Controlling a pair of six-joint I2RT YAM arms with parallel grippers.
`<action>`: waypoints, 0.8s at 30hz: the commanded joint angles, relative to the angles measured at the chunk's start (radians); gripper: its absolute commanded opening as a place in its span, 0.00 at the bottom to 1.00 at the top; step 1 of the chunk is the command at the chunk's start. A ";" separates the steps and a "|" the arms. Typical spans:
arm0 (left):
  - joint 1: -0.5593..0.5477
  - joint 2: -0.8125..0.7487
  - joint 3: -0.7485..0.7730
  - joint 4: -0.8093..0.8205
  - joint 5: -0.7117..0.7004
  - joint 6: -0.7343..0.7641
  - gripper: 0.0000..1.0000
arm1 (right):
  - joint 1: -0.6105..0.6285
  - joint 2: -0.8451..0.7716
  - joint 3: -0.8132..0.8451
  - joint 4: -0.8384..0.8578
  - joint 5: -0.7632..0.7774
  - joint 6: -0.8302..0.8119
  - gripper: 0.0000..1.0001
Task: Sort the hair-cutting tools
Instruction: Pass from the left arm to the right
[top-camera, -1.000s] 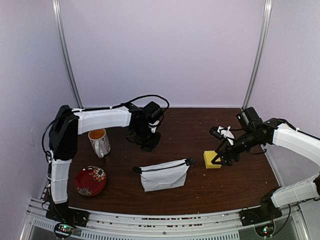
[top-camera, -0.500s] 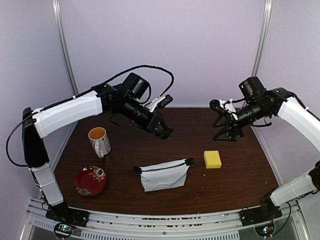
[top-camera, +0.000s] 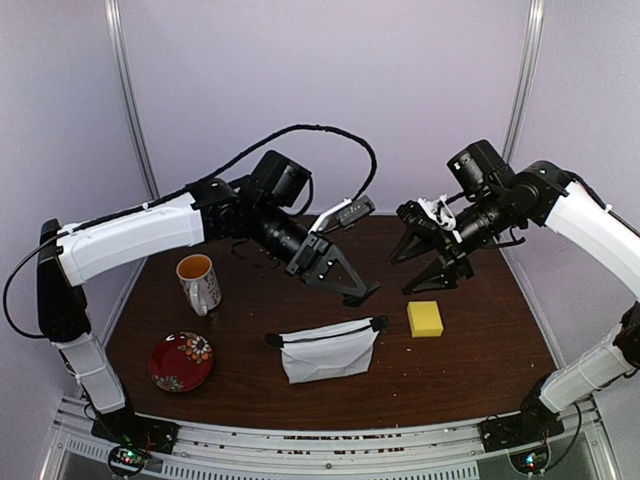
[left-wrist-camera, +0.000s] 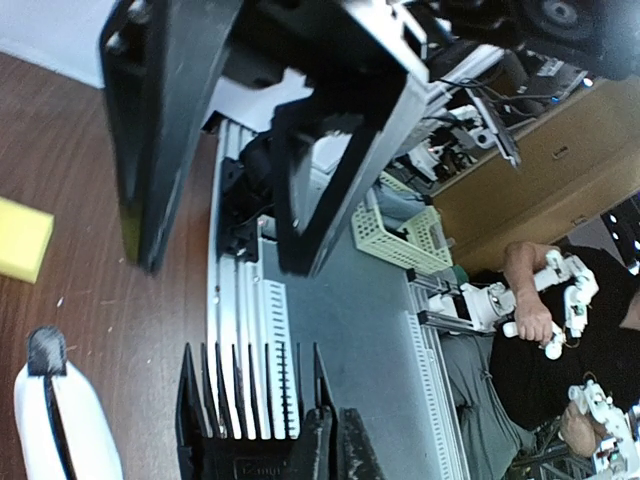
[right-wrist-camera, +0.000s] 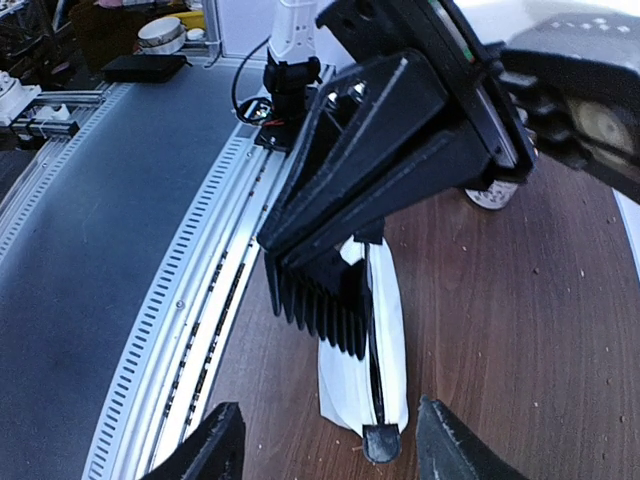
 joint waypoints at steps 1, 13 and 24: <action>-0.009 -0.039 -0.023 0.156 0.116 -0.014 0.00 | 0.031 0.000 0.007 0.067 -0.104 0.043 0.57; -0.012 -0.043 -0.088 0.400 0.184 -0.149 0.00 | 0.114 -0.048 -0.089 0.218 -0.123 0.182 0.27; 0.018 -0.116 -0.110 0.198 -0.126 -0.064 0.33 | 0.125 -0.052 -0.101 0.148 -0.056 0.133 0.00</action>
